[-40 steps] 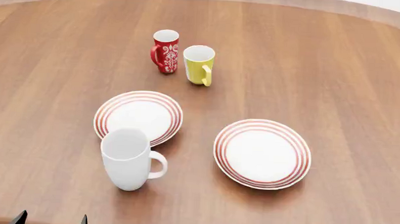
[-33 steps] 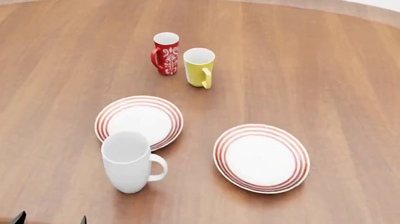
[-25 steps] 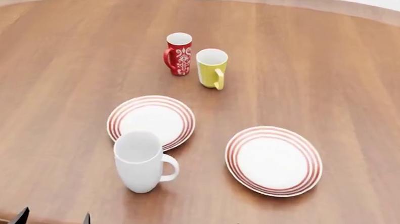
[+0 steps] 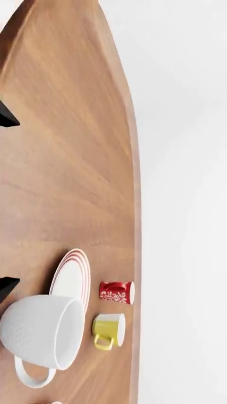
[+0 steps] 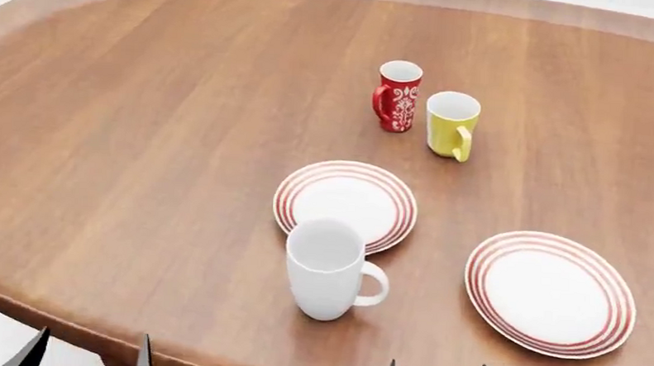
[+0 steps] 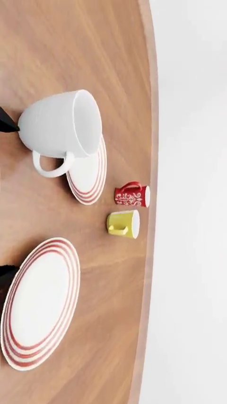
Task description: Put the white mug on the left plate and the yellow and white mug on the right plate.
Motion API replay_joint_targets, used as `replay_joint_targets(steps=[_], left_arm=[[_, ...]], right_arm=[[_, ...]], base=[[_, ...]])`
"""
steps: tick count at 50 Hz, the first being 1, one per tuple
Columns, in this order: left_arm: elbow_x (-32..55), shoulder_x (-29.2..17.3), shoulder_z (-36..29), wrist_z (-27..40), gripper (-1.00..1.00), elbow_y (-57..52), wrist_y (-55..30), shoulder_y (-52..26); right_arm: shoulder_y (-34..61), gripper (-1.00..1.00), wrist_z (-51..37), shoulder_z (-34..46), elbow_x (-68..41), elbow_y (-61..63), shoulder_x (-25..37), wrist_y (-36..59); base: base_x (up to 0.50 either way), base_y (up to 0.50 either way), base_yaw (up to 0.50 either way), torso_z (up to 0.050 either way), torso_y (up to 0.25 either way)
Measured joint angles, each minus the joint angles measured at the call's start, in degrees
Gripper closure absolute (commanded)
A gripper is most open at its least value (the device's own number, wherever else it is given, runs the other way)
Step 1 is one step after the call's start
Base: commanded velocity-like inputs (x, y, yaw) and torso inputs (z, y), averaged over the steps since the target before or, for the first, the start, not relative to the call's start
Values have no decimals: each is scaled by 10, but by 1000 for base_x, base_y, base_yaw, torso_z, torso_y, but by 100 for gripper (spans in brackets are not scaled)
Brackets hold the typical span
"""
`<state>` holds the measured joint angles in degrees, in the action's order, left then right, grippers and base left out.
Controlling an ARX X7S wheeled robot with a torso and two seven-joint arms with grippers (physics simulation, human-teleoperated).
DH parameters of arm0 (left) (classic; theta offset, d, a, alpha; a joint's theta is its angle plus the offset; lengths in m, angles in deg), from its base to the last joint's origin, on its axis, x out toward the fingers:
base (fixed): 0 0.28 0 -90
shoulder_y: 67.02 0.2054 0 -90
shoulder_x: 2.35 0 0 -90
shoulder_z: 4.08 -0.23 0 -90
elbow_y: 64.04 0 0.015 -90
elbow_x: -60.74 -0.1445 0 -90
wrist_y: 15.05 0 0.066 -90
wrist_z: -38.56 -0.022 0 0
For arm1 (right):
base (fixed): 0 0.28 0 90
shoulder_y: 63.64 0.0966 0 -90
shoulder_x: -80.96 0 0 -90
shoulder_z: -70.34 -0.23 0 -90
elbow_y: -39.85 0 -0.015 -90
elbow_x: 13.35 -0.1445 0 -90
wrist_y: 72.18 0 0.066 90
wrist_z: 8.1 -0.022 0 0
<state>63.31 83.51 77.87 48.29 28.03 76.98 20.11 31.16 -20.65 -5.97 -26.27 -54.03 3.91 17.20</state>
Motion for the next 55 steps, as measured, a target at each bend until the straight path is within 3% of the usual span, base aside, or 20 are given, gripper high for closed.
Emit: replay_joint_targets(steps=[20,25,55], left_arm=[[13,-17,-18,26,-100,-7,0,2],[16,-21,-21,30,-100,-8,0,2],[39,-43,-30,52,-100,-32,-6,6]], right_arm=[[10,-100,-12,21,11,-22,3,-1],[10,-100,-14,24,12,-23,3,-3],[-2,-100,-14,13,-22,-2,13,-19]], base=[[0,0,500,0,0],[0,-1,0,0,0],[146,-443,0,0,0]])
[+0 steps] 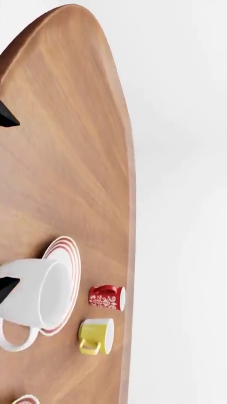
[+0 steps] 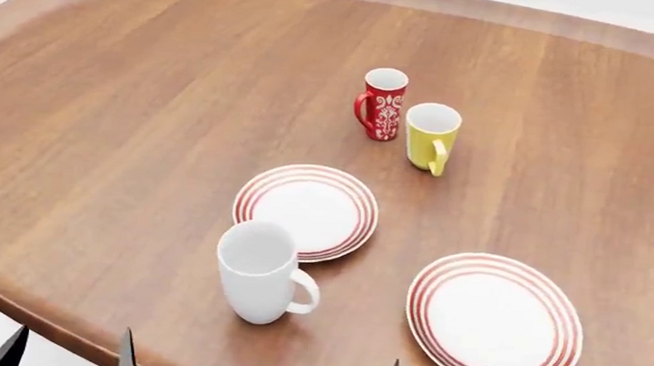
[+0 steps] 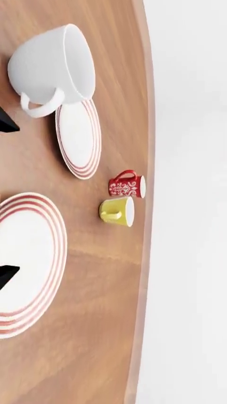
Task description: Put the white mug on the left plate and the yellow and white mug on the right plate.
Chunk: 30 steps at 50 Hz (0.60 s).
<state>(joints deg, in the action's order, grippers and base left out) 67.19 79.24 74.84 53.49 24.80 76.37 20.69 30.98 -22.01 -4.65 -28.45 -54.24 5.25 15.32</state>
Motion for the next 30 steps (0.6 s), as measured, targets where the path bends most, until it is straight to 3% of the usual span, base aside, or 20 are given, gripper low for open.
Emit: replay_joint_targets(steps=[3,15,21,30], left_arm=[[4,-5,7,6,-100,-7,-3,0],[30,-26,48,31,-100,-48,-21,6],[35,-31,55,37,-100,-59,-25,6],[41,-37,60,44,-100,-67,-28,9]], right_arm=[[-1,-100,-9,-8,-4,4,1,4],[-3,-100,-25,-24,-17,18,7,15],[-4,-100,-30,-29,-21,22,9,16],[-7,-100,-37,-34,-27,29,13,20]], base=[[0,0,0,0,0],[462,152,0,0,0],[3,1,0,0,0],[473,161,0,0,0]])
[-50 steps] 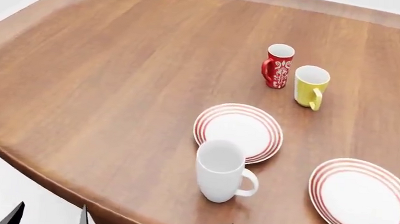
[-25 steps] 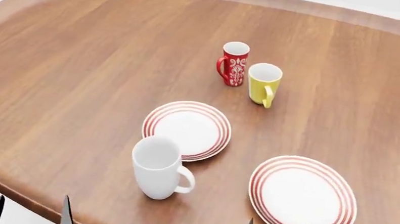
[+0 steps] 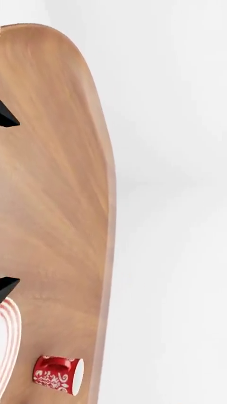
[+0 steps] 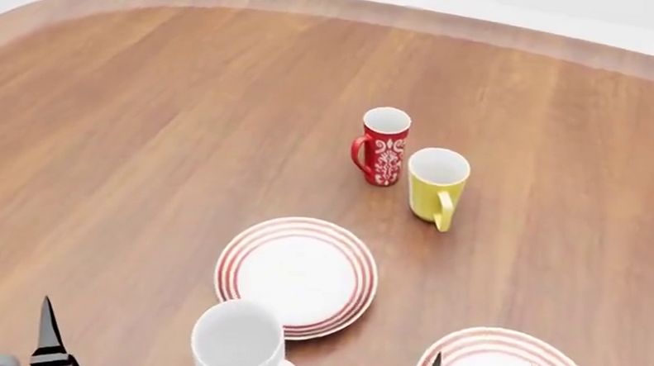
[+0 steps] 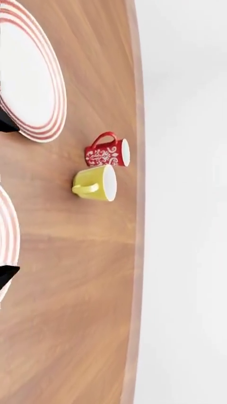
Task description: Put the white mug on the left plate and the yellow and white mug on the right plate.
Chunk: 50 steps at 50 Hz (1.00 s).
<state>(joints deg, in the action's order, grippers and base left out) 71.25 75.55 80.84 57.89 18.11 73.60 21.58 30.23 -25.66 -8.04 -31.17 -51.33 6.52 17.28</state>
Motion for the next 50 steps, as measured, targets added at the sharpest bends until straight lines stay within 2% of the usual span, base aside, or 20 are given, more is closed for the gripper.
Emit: replay_joint_targets(steps=[18,30,38,50], left_arm=[[5,-6,-1,7,-100,-4,0,1],[15,-15,10,15,-100,-20,-3,9],[37,-27,36,28,-100,-69,-14,30],[68,-33,71,48,-100,-127,-19,50]], right_arm=[[-5,-100,-8,-2,-4,10,5,-3],[-17,-100,-15,14,25,37,24,12],[-45,-100,17,21,12,143,95,94],[-71,-100,86,-20,-87,301,227,243]], base=[[473,162,0,0,0],[18,6,0,0,0],[0,0,0,0,0],[0,0,0,0,0]])
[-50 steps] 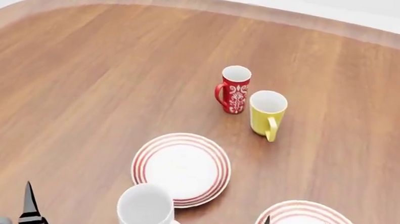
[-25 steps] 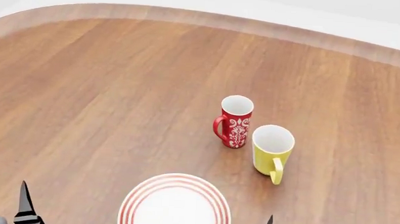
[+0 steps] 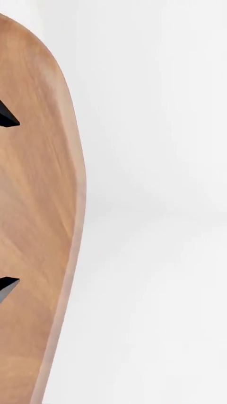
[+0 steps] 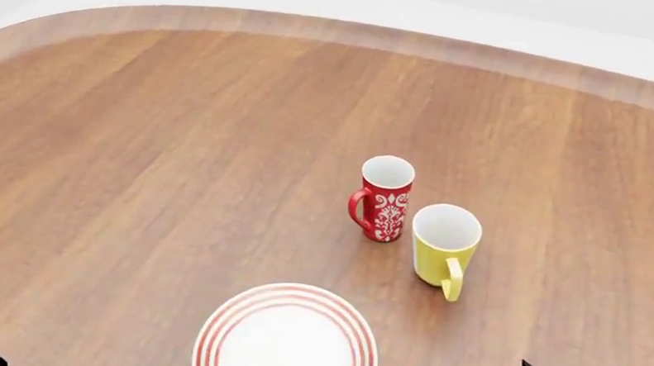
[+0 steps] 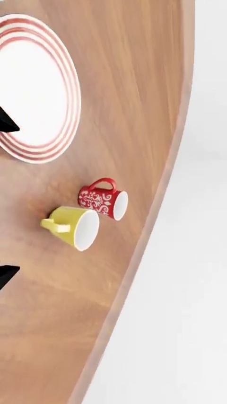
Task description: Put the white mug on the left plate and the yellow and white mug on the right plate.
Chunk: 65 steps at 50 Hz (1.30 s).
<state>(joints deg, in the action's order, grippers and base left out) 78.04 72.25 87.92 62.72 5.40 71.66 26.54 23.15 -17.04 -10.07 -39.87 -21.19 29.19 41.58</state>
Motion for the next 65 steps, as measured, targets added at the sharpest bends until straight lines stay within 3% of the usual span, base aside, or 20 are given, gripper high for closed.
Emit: replay_joint_targets(steps=[18,33,65], left_arm=[[3,5,-4,8,-100,0,9,-11],[10,0,-6,6,-100,-2,16,-6],[37,0,-6,25,-100,-48,8,2]], right_arm=[[-42,-100,75,-34,-65,83,111,62],[-45,-100,108,-5,-58,146,152,80],[83,-100,209,139,3,66,98,94]], base=[[0,0,0,0,0],[0,0,0,0,0],[0,0,0,0,0]])
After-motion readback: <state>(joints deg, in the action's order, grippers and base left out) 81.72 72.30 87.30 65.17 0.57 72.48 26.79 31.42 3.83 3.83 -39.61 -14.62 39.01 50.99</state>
